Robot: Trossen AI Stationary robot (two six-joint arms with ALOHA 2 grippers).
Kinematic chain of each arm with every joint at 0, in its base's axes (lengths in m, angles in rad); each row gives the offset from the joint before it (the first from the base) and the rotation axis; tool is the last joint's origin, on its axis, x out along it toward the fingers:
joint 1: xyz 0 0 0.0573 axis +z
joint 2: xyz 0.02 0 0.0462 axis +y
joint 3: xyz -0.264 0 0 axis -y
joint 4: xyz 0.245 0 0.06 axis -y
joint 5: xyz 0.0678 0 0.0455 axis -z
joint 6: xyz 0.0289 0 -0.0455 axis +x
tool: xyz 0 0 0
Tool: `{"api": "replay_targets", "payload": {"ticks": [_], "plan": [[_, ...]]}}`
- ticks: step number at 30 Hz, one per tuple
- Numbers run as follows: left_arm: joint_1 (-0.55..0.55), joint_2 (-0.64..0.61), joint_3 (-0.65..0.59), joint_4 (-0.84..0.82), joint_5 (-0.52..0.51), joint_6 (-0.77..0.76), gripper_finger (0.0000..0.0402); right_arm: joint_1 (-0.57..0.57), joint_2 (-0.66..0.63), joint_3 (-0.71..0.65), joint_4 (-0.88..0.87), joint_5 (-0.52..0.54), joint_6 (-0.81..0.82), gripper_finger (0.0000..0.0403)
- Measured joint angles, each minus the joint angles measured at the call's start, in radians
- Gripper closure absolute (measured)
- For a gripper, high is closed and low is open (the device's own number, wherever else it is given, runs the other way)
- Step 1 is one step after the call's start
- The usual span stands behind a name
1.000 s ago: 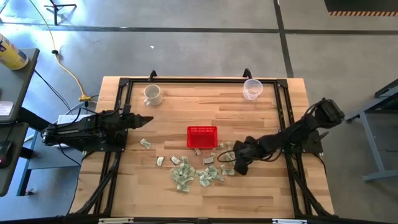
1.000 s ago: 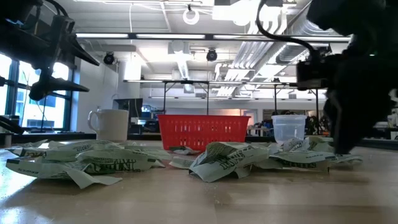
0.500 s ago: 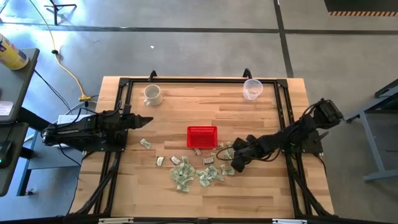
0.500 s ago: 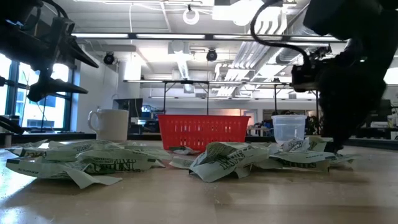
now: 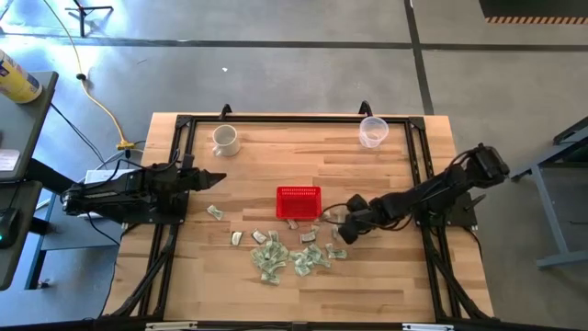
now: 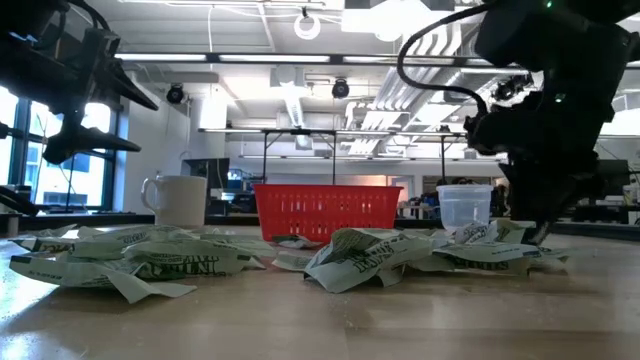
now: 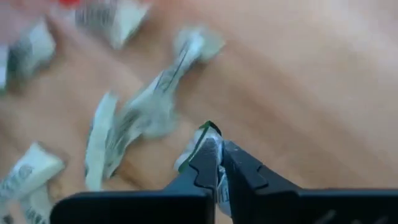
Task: Pick and place items into bin
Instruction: Put the truvia packet into the red bin, then put the stevia packet into the red bin
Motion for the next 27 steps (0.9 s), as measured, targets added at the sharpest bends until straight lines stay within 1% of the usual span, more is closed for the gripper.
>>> {"api": "replay_targets", "payload": {"ticks": [3, 5, 7, 10, 12, 15, 18, 20, 22, 24, 27], "plan": [[0.0, 0.0, 0.0, 0.0, 0.0, 0.0, 0.0053, -0.022, -0.076, 0.003, 0.026, 0.064, 0.01, 0.0391], [0.0, 0.0, 0.0, 0.0, 0.0, 0.0, 0.0053, -0.05, -0.116, 0.002, 0.055, 0.08, -0.004, 0.039], [0.0, 0.0, 0.0, 0.0, 0.0, 0.0, 0.0053, -0.092, -0.144, 0.002, 0.147, 0.074, -0.063, 0.0396], [0.0, 0.0, 0.0, -0.006, 0.0, 0.002, 0.0053, -0.159, -0.152, 0.007, 0.32, 0.032, -0.148, 0.0396], [0.0, 0.0, 0.0, -0.022, 0.0, 0.022, 0.0053, -0.197, -0.132, 0.041, 0.346, 0.015, -0.177, 0.0395], [0.0, 0.0, 0.0, -0.022, -0.001, 0.043, 0.0053, -0.249, -0.074, 0.119, 0.346, -0.026, -0.264, 0.0397], [0.0, 0.0, 0.0, -0.022, -0.001, 0.042, 0.0053, -0.293, 0.025, 0.226, 0.345, -0.125, -0.366, 0.0399], [0.0, 0.0, 0.0, -0.022, 0.008, 0.024, 0.0053, -0.309, 0.099, 0.305, 0.329, -0.171, -0.426, 0.0392], [0.0, 0.0, 0.0, -0.022, 0.023, 0.012, 0.0053, -0.32, 0.175, 0.391, 0.292, -0.202, -0.465, 0.0376], [0.0, 0.0, 0.0, -0.022, 0.03, 0.016, 0.0053, -0.328, 0.248, 0.469, 0.215, -0.229, -0.47, 0.0354], [0.0, 0.0, 0.0, -0.022, 0.031, 0.021, 0.0053, -0.327, 0.341, 0.564, 0.071, -0.22, -0.461, 0.031]]}}
